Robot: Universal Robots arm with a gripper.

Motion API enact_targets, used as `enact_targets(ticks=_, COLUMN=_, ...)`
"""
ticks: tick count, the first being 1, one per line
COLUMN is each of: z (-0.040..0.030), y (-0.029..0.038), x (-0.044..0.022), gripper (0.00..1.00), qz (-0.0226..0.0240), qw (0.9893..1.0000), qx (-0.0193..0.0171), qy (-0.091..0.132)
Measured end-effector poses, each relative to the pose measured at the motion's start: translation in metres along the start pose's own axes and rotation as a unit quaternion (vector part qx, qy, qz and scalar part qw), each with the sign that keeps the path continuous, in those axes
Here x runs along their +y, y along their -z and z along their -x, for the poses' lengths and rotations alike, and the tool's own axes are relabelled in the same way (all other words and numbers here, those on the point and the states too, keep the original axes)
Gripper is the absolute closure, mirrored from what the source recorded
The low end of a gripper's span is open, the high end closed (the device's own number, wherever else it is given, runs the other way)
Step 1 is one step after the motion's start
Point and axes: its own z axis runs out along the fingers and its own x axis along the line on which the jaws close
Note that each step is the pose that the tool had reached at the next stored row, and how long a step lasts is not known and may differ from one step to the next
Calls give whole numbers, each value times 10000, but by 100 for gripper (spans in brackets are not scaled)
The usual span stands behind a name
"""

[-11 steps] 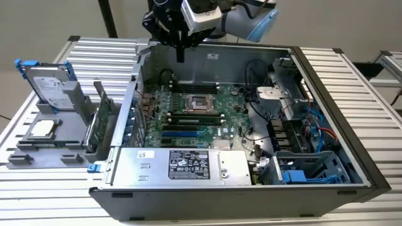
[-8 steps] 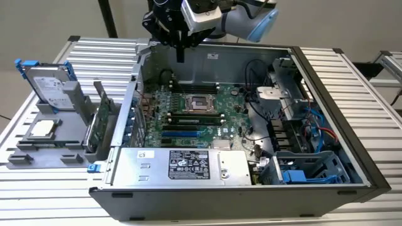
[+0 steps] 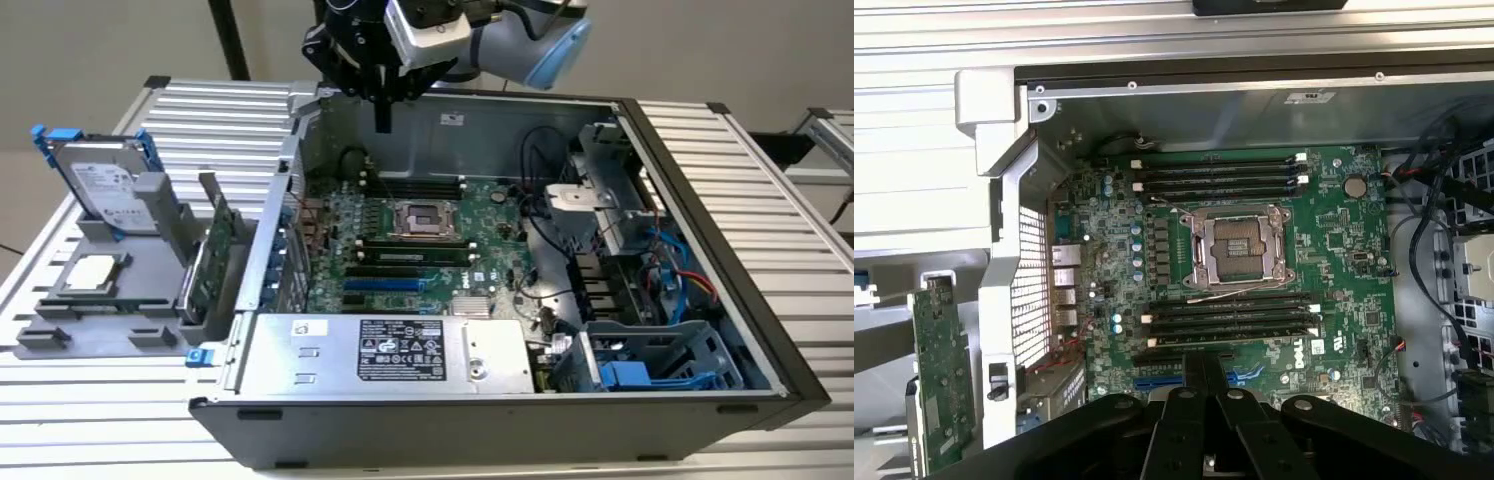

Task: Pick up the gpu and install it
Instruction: 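Reach for the gpu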

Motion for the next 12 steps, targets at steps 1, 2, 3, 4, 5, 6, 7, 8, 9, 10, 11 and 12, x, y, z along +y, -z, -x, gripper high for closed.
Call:
enact_targets(ticks=1, z=0, y=0, x=0, gripper=100, qz=0, qw=10000, qx=0, qy=0)
enact_targets(ticks=2, z=-1, y=0, x=0, gripper=100, qz=1, qw=10000, qx=0, qy=0)
enact_targets(ticks=3, z=-9, y=1, x=-2, gripper=100, qz=1, qw=10000, qx=0, qy=0)
enact_targets(ticks=4, z=-25, y=1, x=-3, gripper=100, qz=1, qw=10000, qx=0, qy=0)
enact_targets(ticks=5, z=-49, y=2, x=-4, gripper=100, qz=0, qw=10000, qx=0, qy=0)
enact_targets(ticks=6, z=-75, y=3, x=-6, gripper=100, qz=0, qw=10000, qx=0, qy=0)
enact_targets(ticks=7, z=-97, y=4, x=-8, gripper=100, qz=0, qw=10000, qx=0, qy=-1)
enact_targets(ticks=8, z=-120, y=6, x=-9, gripper=100, qz=0, qw=10000, qx=0, qy=-1)
enact_targets(ticks=9, z=-140, y=6, x=-10, gripper=100, qz=0, qw=10000, qx=-1, qy=-1)
enact_targets(ticks=10, z=-160, y=7, x=-12, gripper=100, qz=0, qw=10000, qx=0, qy=-1)
enact_targets(ticks=11, z=-178, y=8, x=-13, gripper=100, qz=0, qw=10000, qx=0, qy=-1)
enact_targets(ticks=12, z=-197, y=9, x=-15, gripper=100, qz=1, qw=10000, qx=-1, qy=-1)
